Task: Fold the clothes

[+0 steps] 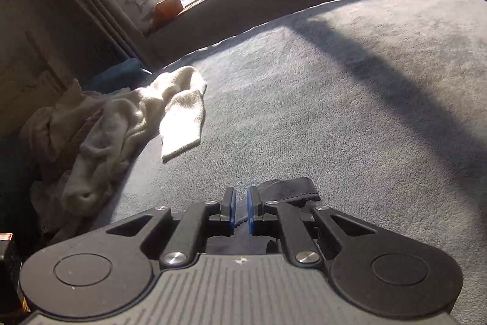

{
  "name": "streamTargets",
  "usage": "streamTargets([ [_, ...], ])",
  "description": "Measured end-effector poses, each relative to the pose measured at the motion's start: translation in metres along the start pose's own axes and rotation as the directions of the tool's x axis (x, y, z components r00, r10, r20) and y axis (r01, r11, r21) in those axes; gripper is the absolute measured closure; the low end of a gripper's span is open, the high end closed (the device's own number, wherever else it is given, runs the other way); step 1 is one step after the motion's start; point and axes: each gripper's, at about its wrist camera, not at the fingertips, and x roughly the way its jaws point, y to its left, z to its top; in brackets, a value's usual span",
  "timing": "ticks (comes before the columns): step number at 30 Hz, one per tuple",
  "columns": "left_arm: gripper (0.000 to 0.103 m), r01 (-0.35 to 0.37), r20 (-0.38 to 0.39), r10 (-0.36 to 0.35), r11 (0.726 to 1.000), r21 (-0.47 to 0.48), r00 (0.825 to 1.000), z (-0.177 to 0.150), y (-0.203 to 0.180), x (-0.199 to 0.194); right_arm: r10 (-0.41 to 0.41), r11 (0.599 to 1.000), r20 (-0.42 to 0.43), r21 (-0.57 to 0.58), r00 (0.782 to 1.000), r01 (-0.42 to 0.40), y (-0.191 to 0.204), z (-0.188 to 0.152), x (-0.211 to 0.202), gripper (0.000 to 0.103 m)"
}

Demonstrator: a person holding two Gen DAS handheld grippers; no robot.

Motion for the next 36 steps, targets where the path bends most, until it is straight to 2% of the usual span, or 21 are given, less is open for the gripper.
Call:
streamTargets([
  [3, 0.038, -0.018, 0.0, 0.018, 1.0, 0.014, 1.0, 0.001, -0.003, 0.002, -0.006, 0.996, -0.05, -0.09, 0.999, 0.001, 0.01, -0.017, -0.013, 0.094],
  [5, 0.038, -0.032, 0.004, 0.031, 0.999, 0.026, 0.999, 0.0, -0.005, 0.002, -0.069, 0.983, -0.073, -0.177, 0.995, 0.055, 0.017, -0.032, -0.011, 0.094],
  [7, 0.038, -0.045, 0.008, 0.045, 0.998, 0.037, 0.999, -0.001, -0.007, 0.002, -0.13, 0.97, -0.1, -0.216, 0.986, 0.107, 0.017, -0.041, -0.001, 0.094],
  [10, 0.037, -0.066, 0.015, 0.065, 0.996, 0.062, 0.998, -0.002, -0.012, 0.001, -0.183, 0.967, -0.119, -0.203, 0.976, 0.157, 0.009, -0.048, 0.01, 0.094],
  [17, 0.037, -0.111, 0.04, 0.107, 0.989, 0.093, 0.993, -0.003, -0.015, -0.01, -0.189, 0.966, -0.083, -0.194, 0.978, 0.17, 0.012, -0.046, -0.009, 0.094],
  [23, 0.037, -0.182, 0.125, 0.167, 0.976, 0.118, 0.978, -0.013, -0.012, -0.039, -0.186, 0.964, -0.064, -0.207, 0.981, 0.169, 0.024, -0.058, -0.034, 0.094],
  [29, 0.036, -0.14, 0.139, 0.129, 0.987, 0.073, 0.982, -0.032, -0.009, -0.076, -0.18, 0.959, -0.055, -0.233, 0.982, 0.163, 0.04, -0.071, -0.05, 0.094],
  [36, 0.034, -0.048, 0.115, 0.035, 0.992, 0.117, 0.993, -0.053, -0.03, -0.095, -0.164, 0.96, -0.071, -0.239, 0.984, 0.143, 0.059, -0.081, -0.063, 0.094],
])
